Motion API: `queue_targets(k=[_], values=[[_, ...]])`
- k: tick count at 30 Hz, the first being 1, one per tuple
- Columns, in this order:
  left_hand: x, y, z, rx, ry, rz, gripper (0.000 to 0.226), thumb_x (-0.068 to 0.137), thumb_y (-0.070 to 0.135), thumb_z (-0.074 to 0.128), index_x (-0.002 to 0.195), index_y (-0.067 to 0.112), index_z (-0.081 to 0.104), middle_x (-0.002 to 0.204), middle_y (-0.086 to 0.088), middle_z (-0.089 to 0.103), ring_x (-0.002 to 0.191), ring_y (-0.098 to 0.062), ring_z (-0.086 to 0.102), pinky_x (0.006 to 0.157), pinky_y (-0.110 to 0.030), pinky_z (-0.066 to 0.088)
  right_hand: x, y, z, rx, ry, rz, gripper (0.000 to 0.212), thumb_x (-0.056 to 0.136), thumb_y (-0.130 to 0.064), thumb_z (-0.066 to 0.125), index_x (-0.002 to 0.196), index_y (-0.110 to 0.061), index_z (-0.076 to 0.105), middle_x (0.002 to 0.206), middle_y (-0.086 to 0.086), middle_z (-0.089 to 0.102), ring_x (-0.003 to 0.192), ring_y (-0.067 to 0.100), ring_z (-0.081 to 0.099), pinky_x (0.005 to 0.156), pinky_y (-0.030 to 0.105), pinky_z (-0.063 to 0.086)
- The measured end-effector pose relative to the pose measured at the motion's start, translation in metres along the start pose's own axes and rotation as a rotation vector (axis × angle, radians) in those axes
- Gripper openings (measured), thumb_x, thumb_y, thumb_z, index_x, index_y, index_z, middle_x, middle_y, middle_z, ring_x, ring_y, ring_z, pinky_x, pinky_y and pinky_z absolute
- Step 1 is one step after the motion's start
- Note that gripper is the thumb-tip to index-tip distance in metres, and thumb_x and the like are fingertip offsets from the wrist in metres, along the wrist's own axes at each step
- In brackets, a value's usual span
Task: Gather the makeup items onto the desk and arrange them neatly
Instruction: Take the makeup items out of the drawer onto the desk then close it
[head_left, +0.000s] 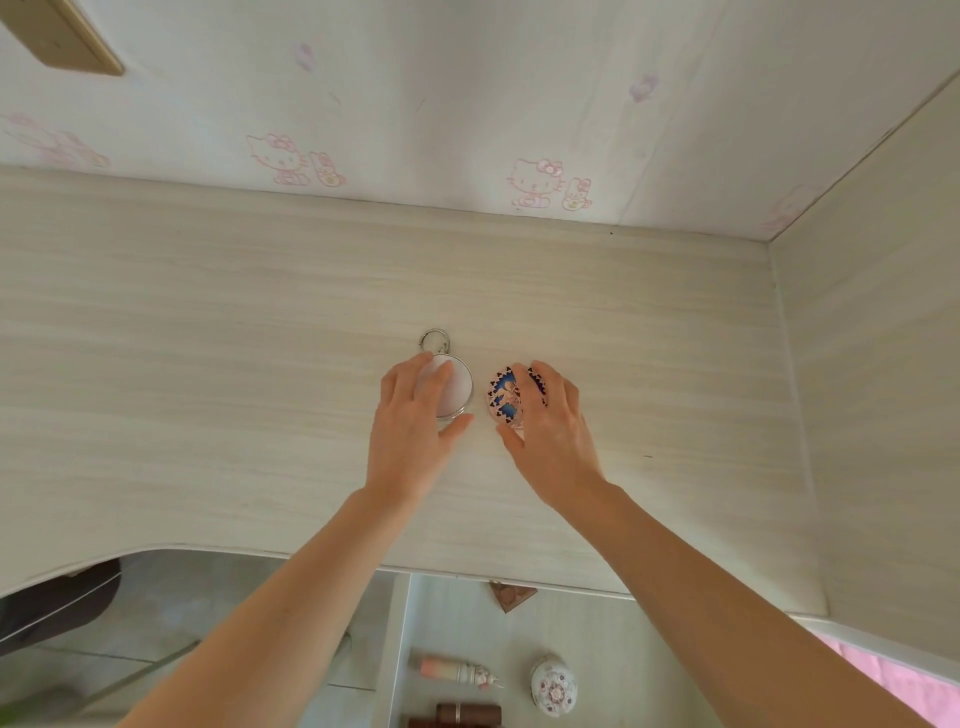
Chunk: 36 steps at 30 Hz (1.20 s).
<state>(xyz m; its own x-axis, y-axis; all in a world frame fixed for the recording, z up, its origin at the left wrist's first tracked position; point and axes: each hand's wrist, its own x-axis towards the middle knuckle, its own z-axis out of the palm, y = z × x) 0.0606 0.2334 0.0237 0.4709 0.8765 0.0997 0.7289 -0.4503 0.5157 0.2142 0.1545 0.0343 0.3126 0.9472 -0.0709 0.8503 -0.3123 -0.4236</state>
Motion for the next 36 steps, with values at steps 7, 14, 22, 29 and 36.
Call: queue_targets(k=[7, 14, 22, 29, 36], values=[[0.015, -0.005, 0.003, -0.024, -0.016, -0.016, 0.051, 0.08, 0.017, 0.074, 0.127, 0.011, 0.055, 0.136, -0.005, 0.048, 0.126, -0.028, 0.038, 0.082, -0.037, 0.053, 0.017, -0.002, 0.0, 0.005, -0.041, 0.001, 0.064, 0.089, -0.023, 0.062, 0.144, -0.014, 0.03, 0.148, 0.009, 0.024, 0.131, 0.029, 0.03, 0.102, 0.036, 0.043], [0.035, -0.01, 0.001, 0.001, -0.029, -0.021, 0.05, 0.081, 0.016, 0.072, 0.128, 0.012, 0.054, 0.137, -0.004, 0.046, 0.129, -0.026, 0.035, 0.087, -0.035, 0.049, 0.041, -0.005, -0.002, -0.002, -0.058, 0.026, 0.064, 0.091, -0.025, 0.06, 0.145, -0.016, 0.027, 0.149, 0.006, 0.021, 0.132, 0.026, 0.029, 0.105, 0.034, 0.04], [0.031, -0.007, -0.003, 0.144, -0.064, 0.015, 0.062, 0.079, 0.022, 0.074, 0.134, 0.006, 0.048, 0.139, -0.009, 0.047, 0.13, -0.034, 0.038, 0.1, -0.044, 0.044, 0.035, -0.003, -0.005, -0.006, -0.061, 0.018, 0.072, 0.089, -0.023, 0.062, 0.148, -0.012, 0.022, 0.153, 0.009, 0.018, 0.141, 0.027, 0.02, 0.113, 0.036, 0.031], [-0.022, 0.002, -0.009, 0.196, -0.077, 0.1, 0.055, 0.088, 0.021, 0.064, 0.137, 0.005, 0.045, 0.143, -0.012, 0.046, 0.134, -0.034, 0.038, 0.106, -0.045, 0.039, -0.028, 0.002, -0.01, -0.094, -0.039, -0.015, 0.064, 0.095, -0.025, 0.05, 0.148, -0.005, 0.02, 0.156, 0.013, 0.02, 0.145, 0.031, 0.015, 0.118, 0.039, 0.021], [-0.097, 0.017, -0.012, 0.149, -0.069, 0.191, 0.042, 0.093, 0.024, 0.045, 0.131, 0.009, 0.053, 0.135, -0.005, 0.054, 0.131, -0.028, 0.044, 0.102, -0.041, 0.044, -0.116, 0.001, -0.003, -0.09, 0.035, -0.019, 0.058, 0.088, -0.018, 0.063, 0.139, 0.0, 0.04, 0.143, 0.017, 0.044, 0.138, 0.033, 0.034, 0.111, 0.043, 0.035]])
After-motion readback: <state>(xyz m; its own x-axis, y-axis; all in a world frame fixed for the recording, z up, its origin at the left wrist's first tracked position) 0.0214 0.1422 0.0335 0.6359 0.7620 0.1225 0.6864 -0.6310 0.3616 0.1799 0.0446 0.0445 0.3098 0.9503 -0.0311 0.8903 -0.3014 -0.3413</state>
